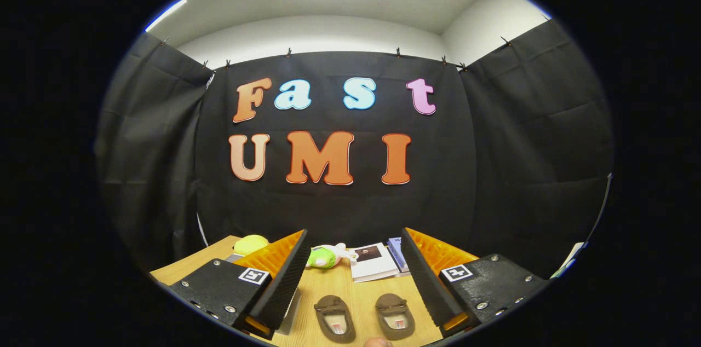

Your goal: Open the storage box then place both shoes into the box .Put the left shoe in first, then the right shoe, with the right side of both shoes facing outward in a uniform manner.

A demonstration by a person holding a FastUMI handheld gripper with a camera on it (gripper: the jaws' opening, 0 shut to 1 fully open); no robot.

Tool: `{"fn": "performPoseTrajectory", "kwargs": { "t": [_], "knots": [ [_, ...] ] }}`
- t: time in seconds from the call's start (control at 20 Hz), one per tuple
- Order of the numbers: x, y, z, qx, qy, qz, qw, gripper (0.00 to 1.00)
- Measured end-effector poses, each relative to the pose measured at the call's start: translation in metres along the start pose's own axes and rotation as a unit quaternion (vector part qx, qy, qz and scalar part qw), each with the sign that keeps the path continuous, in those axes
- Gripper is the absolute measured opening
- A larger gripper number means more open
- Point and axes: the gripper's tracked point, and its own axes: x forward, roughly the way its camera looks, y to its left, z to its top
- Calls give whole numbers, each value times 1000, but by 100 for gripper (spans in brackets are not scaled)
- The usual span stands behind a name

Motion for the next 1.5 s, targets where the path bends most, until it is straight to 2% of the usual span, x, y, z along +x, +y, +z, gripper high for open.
{"fn": "performPoseTrajectory", "kwargs": {
  "t": [0.25, 0.5, 0.8, 1.15, 1.3, 1.5],
  "knots": [
    [-11, 16, 8, -6, -8, 18, 1000, 98],
    [-10, 15, 17, 13, -24, 27, 999, 98],
    [11, 15, -10, 15, -1, 55, 998, 98],
    [53, 8, -58, 47, 41, 93, 994, 98],
    [76, 22, -91, 82, 70, 135, 985, 98],
    [91, 47, -128, 177, 111, 209, 955, 98]
  ]
}}
